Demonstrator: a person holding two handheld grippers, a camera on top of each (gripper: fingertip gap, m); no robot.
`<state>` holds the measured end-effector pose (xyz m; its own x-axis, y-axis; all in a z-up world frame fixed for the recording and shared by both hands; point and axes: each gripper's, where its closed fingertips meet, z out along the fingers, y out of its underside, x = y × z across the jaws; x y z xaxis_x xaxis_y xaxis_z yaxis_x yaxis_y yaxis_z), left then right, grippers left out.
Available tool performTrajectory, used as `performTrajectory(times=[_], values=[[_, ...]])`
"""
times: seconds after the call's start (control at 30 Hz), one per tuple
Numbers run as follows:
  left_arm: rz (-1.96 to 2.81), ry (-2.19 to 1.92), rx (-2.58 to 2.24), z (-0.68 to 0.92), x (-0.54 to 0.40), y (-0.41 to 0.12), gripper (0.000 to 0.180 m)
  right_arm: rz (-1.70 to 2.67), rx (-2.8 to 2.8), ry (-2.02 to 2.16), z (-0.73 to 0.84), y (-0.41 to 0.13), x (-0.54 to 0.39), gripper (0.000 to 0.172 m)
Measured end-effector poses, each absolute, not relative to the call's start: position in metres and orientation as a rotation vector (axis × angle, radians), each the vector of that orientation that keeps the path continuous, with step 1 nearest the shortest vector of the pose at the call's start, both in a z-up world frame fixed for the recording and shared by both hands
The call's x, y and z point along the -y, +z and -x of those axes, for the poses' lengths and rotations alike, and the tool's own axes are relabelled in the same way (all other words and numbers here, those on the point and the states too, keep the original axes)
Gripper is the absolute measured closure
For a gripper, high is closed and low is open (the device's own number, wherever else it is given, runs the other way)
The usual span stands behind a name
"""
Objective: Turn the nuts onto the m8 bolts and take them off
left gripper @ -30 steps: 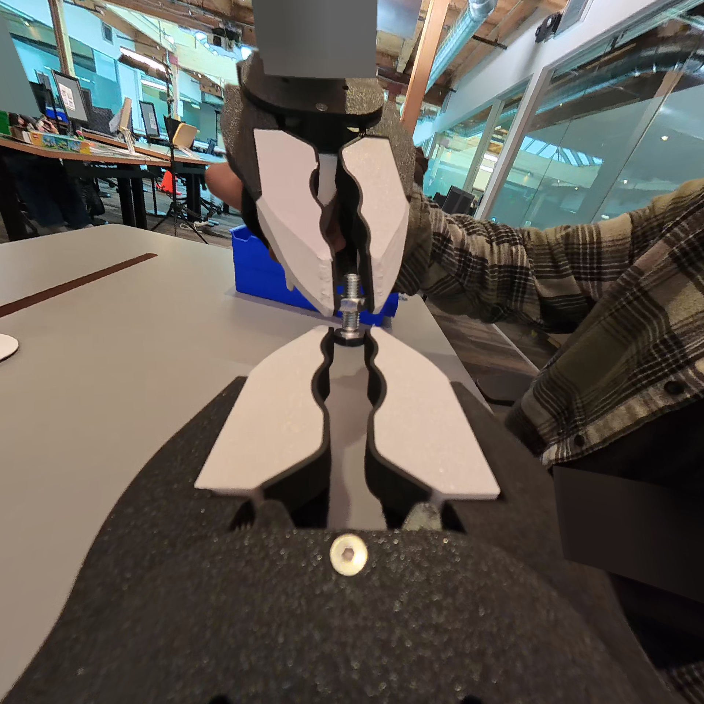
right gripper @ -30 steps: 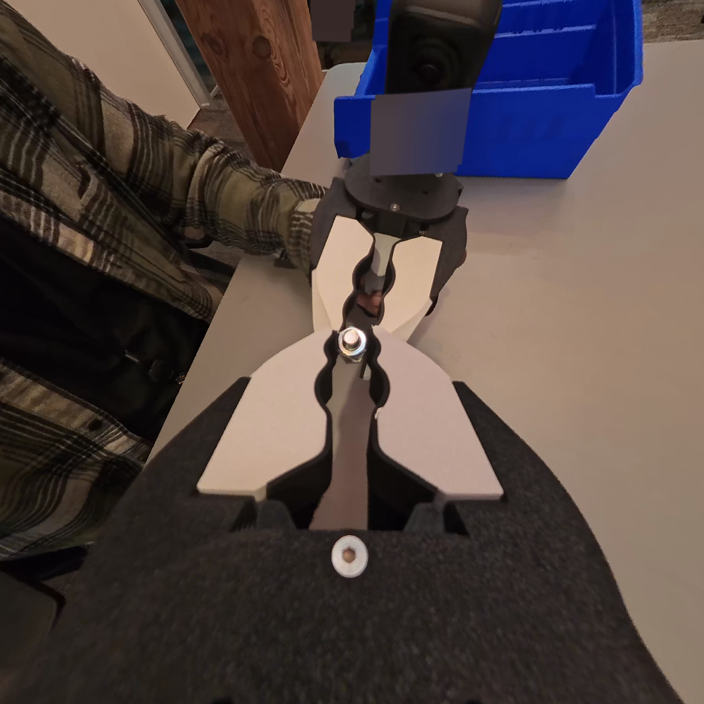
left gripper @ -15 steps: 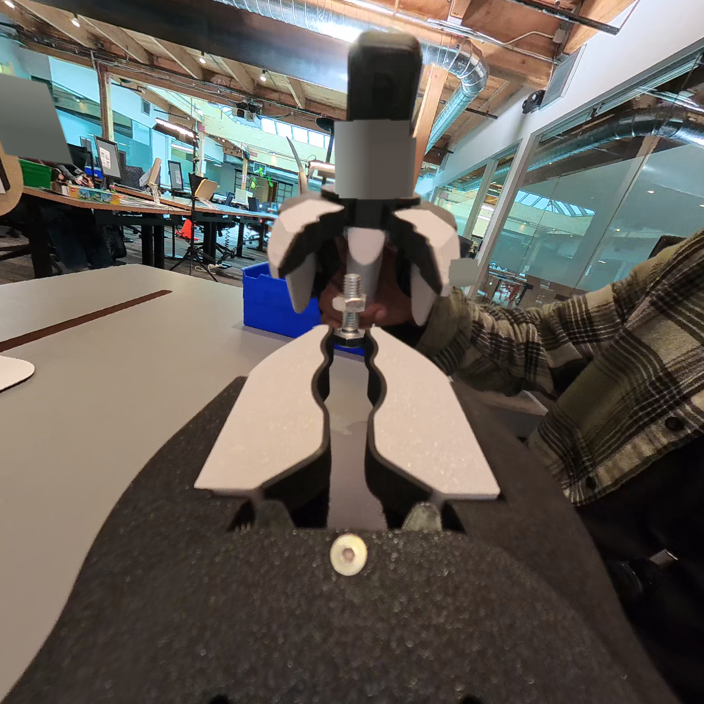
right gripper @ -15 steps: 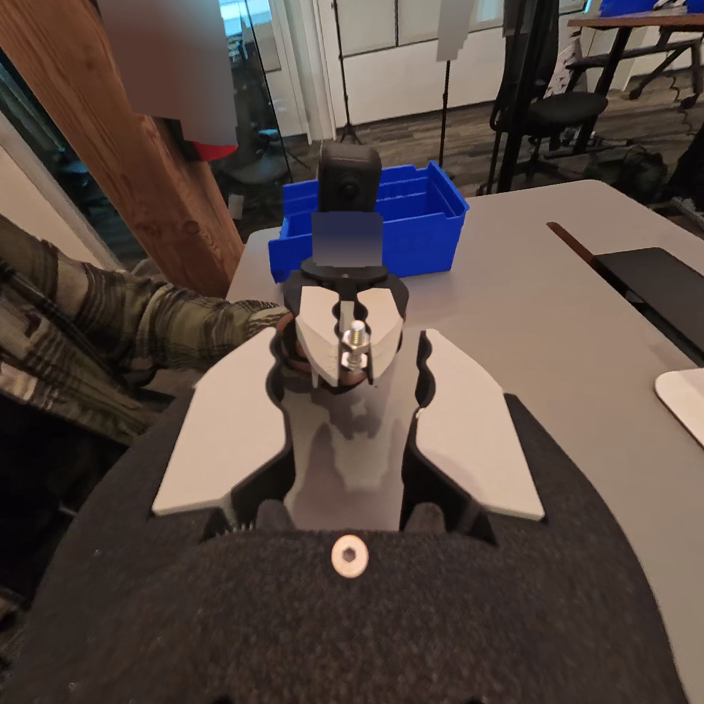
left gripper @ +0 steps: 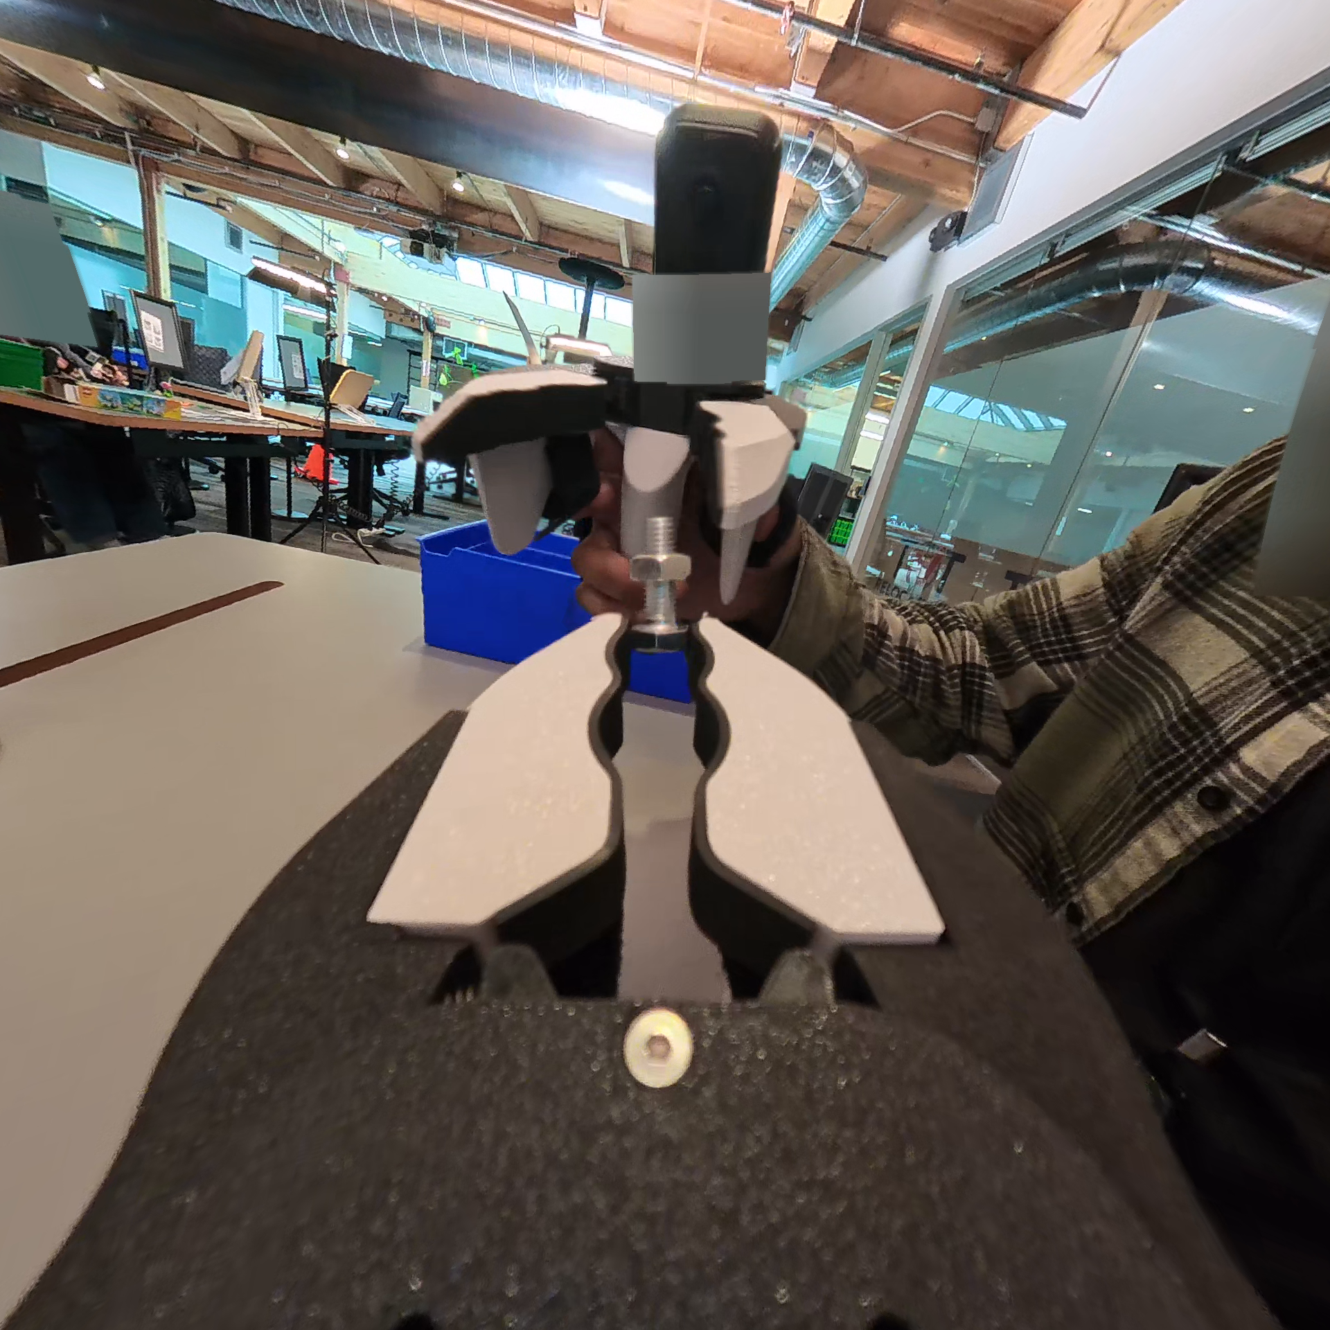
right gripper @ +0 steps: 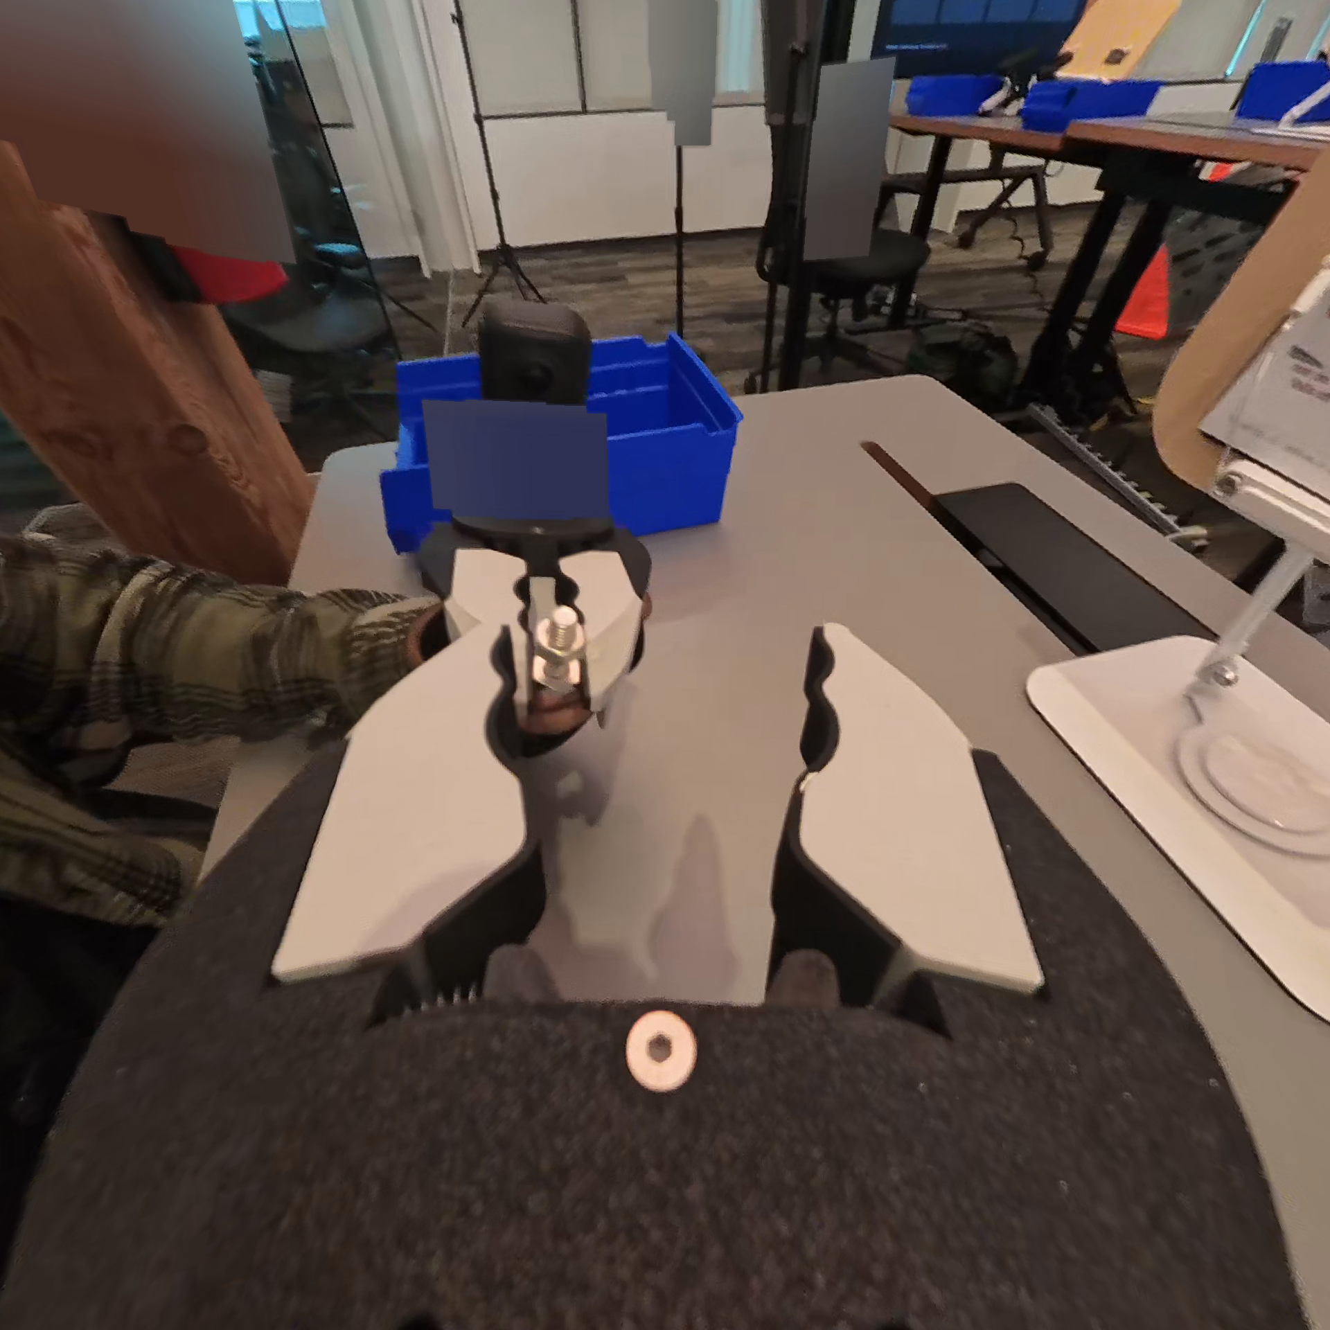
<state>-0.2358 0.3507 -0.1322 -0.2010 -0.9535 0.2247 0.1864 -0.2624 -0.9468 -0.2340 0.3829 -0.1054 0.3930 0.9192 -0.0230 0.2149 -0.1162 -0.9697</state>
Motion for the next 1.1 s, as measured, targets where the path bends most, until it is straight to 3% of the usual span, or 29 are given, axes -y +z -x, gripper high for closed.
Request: performTrajectory(times=[0.13,0.27,0.47,0.67,0.8,0.9,1.1], values=[[1.11,-1.628,-1.038,0.237,-0.348,-0.129,0.166,1.619,1.043,0.732,0.236,-0.114,-0.391,0.086],[1.063,-1.681,-0.982,0.244,-0.35,-0.121,0.166,1.561,0.958,0.818,0.224,-0.093,-0.392,0.099],[1.018,-1.69,-0.983,0.244,-0.346,-0.117,0.167,1.585,1.046,0.831,0.247,-0.102,-0.385,0.087],[1.003,-1.696,-0.97,0.246,-0.345,-0.115,0.166,1.522,0.983,0.986,0.245,-0.086,-0.38,0.09],[1.006,-1.692,-0.969,0.246,-0.345,-0.115,0.166,1.607,1.018,0.833,0.246,-0.107,-0.392,0.08],[0.999,-1.692,-0.953,0.25,-0.347,-0.113,0.166,1.578,0.936,0.935,0.237,-0.096,-0.394,0.09],[1.007,-1.688,-0.964,0.246,-0.345,-0.115,0.166,1.588,0.997,0.894,0.251,-0.102,-0.391,0.081]])
